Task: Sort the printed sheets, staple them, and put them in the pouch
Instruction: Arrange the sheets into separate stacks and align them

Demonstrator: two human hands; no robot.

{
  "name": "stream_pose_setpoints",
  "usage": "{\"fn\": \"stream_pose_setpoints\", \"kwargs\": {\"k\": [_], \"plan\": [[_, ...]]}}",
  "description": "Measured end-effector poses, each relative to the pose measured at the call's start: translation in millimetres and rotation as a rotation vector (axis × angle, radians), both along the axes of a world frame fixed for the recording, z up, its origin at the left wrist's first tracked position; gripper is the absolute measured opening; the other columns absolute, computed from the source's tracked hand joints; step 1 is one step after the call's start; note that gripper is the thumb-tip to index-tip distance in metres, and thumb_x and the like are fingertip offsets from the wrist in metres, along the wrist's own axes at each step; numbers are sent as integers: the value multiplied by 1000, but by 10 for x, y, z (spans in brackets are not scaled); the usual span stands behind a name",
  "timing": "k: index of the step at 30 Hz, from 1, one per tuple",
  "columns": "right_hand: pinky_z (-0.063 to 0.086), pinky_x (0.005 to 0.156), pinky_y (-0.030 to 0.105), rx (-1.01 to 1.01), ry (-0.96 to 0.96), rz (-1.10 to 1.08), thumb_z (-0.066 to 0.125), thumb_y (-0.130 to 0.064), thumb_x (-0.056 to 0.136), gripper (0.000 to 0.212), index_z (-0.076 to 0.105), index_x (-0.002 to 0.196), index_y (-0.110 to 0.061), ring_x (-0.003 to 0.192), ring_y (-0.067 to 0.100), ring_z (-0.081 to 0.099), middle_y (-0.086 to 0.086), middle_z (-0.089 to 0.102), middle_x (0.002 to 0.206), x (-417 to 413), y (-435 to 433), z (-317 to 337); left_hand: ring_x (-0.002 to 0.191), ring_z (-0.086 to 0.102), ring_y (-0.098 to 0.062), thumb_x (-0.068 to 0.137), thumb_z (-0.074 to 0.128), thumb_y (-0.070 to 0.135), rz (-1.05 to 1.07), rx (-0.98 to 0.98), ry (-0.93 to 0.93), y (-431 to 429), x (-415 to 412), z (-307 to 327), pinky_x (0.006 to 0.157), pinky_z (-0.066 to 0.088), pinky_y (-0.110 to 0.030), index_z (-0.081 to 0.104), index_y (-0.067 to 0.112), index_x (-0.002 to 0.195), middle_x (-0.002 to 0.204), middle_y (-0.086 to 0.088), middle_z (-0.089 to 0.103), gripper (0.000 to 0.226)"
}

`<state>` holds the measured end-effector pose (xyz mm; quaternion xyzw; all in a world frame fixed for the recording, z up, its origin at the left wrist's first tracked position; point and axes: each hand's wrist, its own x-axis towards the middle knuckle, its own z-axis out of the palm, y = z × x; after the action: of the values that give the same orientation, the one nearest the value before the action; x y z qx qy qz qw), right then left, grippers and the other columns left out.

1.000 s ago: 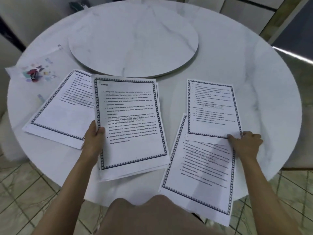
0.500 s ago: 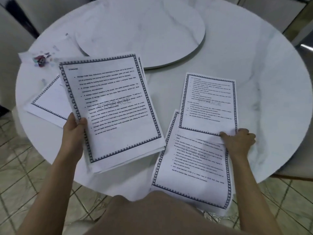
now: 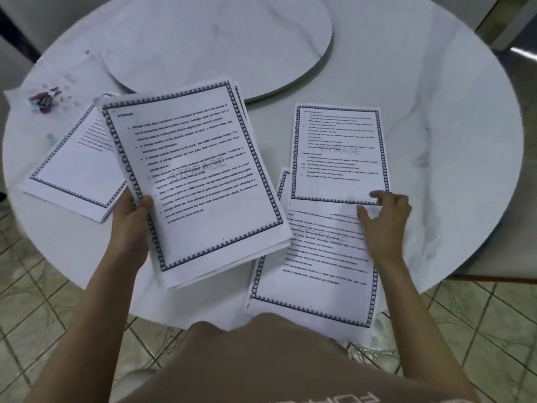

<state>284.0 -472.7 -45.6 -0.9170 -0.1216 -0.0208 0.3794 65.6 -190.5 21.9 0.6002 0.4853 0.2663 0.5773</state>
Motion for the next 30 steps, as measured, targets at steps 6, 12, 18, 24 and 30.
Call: {"fn": "stream_pose_setpoints", "kwargs": {"k": [6,12,18,24,30], "plan": [[29,96,24,-75,15,222,70,-15,80,36,61,113,-4,111,30,43,15,50,112,-168,123,-117,104,55,-22,99,34,8,31,-3,16,20,-99,-10,92,43,-34,46,10,131,119,-5,56,35],[34,98,37,-175,33,233,68,-21,82,43,57,120,-6,115,31,40,16,48,119,-167,255,-160,87,58,-6,99,33,5,29,-20,-15,21,-189,-36,87,44,-33,49,16,121,107,-2,60,29],[31,99,38,-186,32,210,66,-20,83,40,58,120,-6,118,33,38,18,47,122,23,334,-109,99,58,-19,99,33,5,33,-76,-32,54,-265,-98,93,43,-36,44,9,132,112,-2,59,35],[31,99,44,-280,38,-129,59,-34,87,55,46,128,0,123,38,31,24,38,131,407,321,24,108,55,-26,99,33,6,4,-120,-12,130,-352,-208,96,42,-39,44,11,133,122,-7,55,36],[31,100,43,-455,205,-151,67,-35,80,73,35,126,12,125,41,30,30,33,132,558,401,19,104,56,-26,99,34,9,-15,-151,52,208,-350,-272,92,43,-39,46,9,129,118,-6,57,32]]}}
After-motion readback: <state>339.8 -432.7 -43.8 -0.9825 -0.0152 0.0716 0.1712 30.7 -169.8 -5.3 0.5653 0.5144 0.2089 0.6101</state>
